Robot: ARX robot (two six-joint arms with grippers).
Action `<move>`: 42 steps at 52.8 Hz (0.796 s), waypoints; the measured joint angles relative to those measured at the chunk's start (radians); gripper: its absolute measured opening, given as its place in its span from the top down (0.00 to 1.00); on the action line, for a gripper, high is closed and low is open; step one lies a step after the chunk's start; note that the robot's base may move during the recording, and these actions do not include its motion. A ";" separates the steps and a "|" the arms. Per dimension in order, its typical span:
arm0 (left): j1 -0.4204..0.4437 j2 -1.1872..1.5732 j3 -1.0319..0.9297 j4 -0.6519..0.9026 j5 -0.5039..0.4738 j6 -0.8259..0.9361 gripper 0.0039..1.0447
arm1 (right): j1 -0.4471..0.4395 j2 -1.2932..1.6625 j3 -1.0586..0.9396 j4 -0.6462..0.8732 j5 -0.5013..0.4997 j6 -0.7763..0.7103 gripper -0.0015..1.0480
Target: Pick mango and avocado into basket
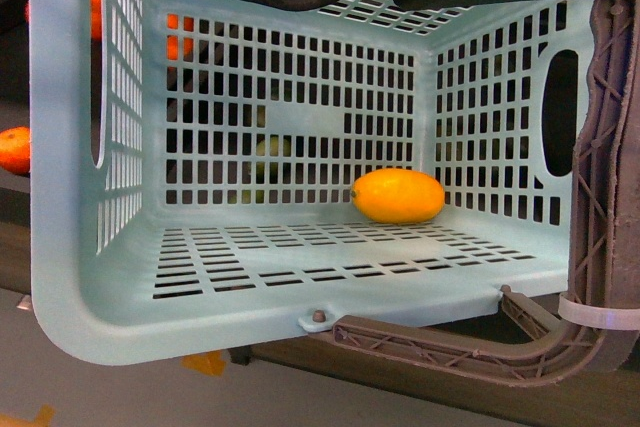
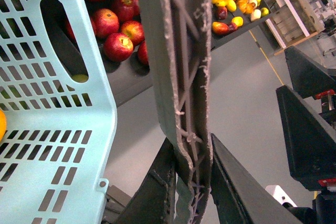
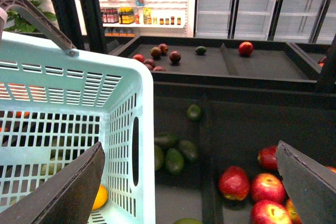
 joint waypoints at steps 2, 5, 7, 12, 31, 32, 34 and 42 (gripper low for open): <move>0.000 0.000 0.000 0.000 0.007 0.001 0.87 | 0.000 0.000 0.000 0.000 0.000 0.000 0.07; 0.000 0.000 0.000 0.000 0.006 0.000 0.87 | 0.000 0.000 0.000 0.000 0.000 0.000 0.07; 0.000 0.000 0.000 0.000 0.003 0.001 0.87 | 0.000 0.000 0.000 0.000 0.000 0.000 0.07; 0.000 0.000 0.000 0.000 0.000 0.001 0.87 | 0.000 -0.001 0.000 0.001 0.000 0.000 0.07; 0.014 0.002 0.000 0.000 -0.018 0.007 0.87 | 0.001 0.002 0.000 0.001 -0.003 -0.001 0.07; 0.014 0.002 0.000 0.000 -0.016 0.007 0.87 | 0.001 0.002 0.000 0.001 -0.003 -0.001 0.07; 0.014 0.002 0.000 0.000 -0.013 0.007 0.87 | 0.001 0.002 0.000 0.001 -0.003 -0.001 0.07; 0.004 0.002 0.000 0.000 0.002 0.004 0.87 | 0.027 0.013 0.005 -0.025 0.090 0.027 0.07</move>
